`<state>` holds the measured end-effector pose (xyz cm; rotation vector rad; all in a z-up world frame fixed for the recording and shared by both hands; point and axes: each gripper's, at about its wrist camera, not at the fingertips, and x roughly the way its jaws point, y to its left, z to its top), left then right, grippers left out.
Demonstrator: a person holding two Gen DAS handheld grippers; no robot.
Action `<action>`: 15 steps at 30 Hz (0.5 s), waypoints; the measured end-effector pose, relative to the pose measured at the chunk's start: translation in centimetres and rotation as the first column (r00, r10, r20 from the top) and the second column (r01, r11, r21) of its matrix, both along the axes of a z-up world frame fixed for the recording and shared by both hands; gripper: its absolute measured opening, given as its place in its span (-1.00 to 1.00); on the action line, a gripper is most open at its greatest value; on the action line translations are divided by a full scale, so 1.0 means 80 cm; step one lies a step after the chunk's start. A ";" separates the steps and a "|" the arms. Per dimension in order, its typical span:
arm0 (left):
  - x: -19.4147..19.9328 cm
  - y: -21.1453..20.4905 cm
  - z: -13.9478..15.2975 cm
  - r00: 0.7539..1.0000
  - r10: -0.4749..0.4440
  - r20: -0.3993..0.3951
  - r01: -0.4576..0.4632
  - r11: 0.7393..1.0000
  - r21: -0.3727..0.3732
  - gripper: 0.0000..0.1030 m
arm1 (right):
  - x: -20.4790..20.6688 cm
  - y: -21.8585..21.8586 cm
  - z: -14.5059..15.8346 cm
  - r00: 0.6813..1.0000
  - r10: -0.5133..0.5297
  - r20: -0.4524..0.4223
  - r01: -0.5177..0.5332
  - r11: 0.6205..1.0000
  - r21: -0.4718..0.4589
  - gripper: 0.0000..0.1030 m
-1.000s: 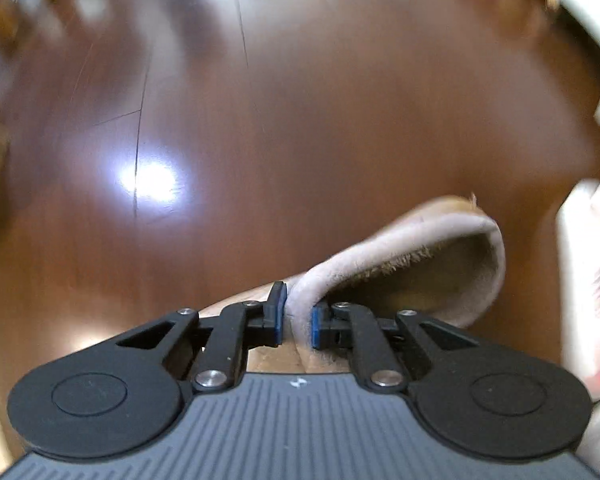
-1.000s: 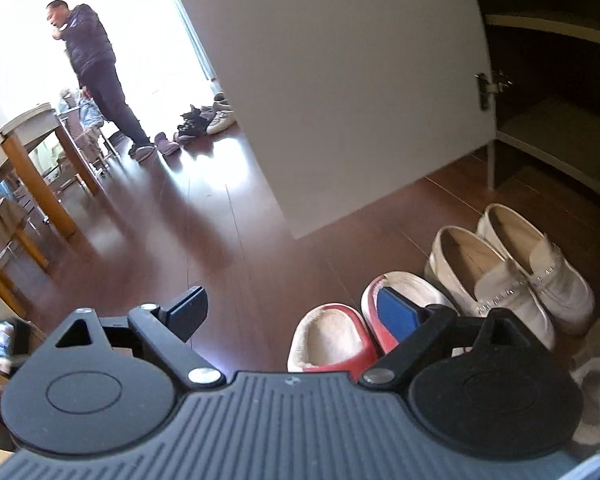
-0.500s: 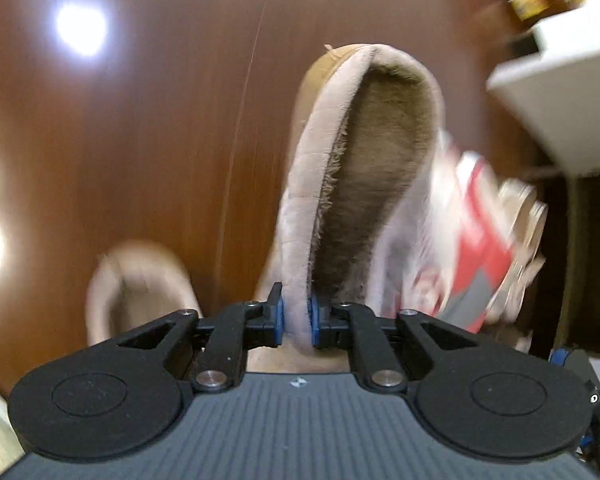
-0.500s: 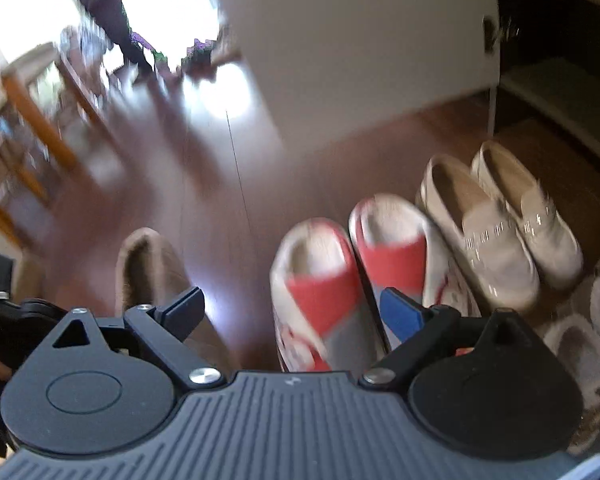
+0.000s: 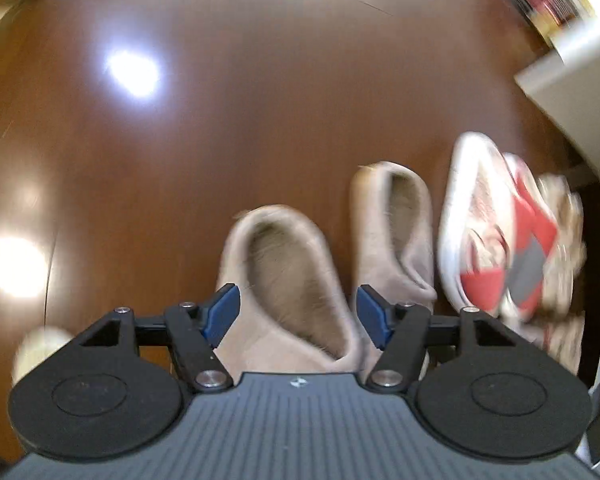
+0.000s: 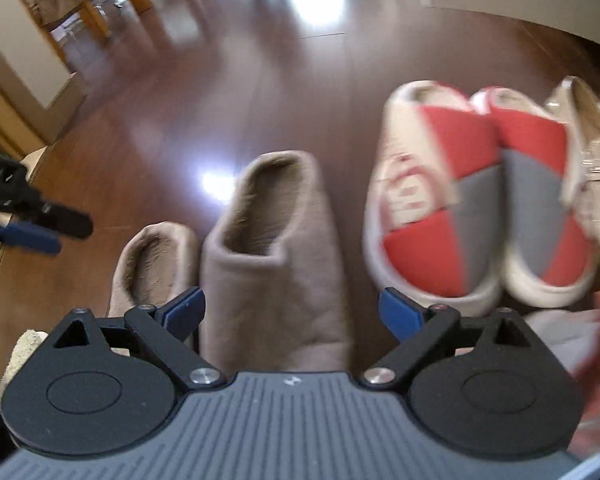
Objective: Organize scattered shoes
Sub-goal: 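Set the beige slipper beside its pair with the left gripper and open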
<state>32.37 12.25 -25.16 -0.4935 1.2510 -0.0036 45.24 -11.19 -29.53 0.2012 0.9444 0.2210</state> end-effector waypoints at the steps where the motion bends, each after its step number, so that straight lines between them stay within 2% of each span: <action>1: -0.020 0.007 -0.009 0.999 0.049 -0.004 -0.049 0.999 -0.012 0.26 | 0.001 0.013 -0.009 1.000 -0.004 0.005 0.004 0.999 -0.035 0.57; 2: -0.028 0.008 -0.014 0.998 0.067 -0.008 -0.067 0.998 -0.021 0.26 | 0.001 0.021 -0.018 1.000 -0.007 0.008 0.007 0.997 -0.076 0.38; 3: -0.046 0.015 -0.026 0.996 0.085 -0.024 -0.086 0.995 -0.050 0.26 | -0.002 0.021 -0.027 1.000 -0.015 0.002 0.015 0.998 -0.065 -0.16; 4: -0.060 0.018 -0.036 0.995 0.087 -0.045 -0.090 0.993 -0.071 0.26 | -0.004 0.021 -0.036 1.000 -0.024 -0.004 0.024 0.999 -0.048 -0.57; 7: -0.082 0.018 -0.050 0.997 0.069 -0.037 -0.072 0.994 -0.082 0.26 | -0.016 0.019 -0.039 0.998 -0.066 -0.016 0.064 0.993 -0.094 -0.62; 11: -0.085 0.012 -0.051 1.000 0.022 -0.010 -0.022 1.000 -0.022 0.26 | -0.040 0.017 -0.041 0.996 -0.071 -0.046 0.063 0.985 -0.159 -0.62; 15: -0.086 0.009 -0.051 1.000 -0.002 0.005 0.002 1.000 0.016 0.26 | -0.052 0.024 -0.044 0.998 -0.066 -0.013 0.062 0.975 -0.212 -0.55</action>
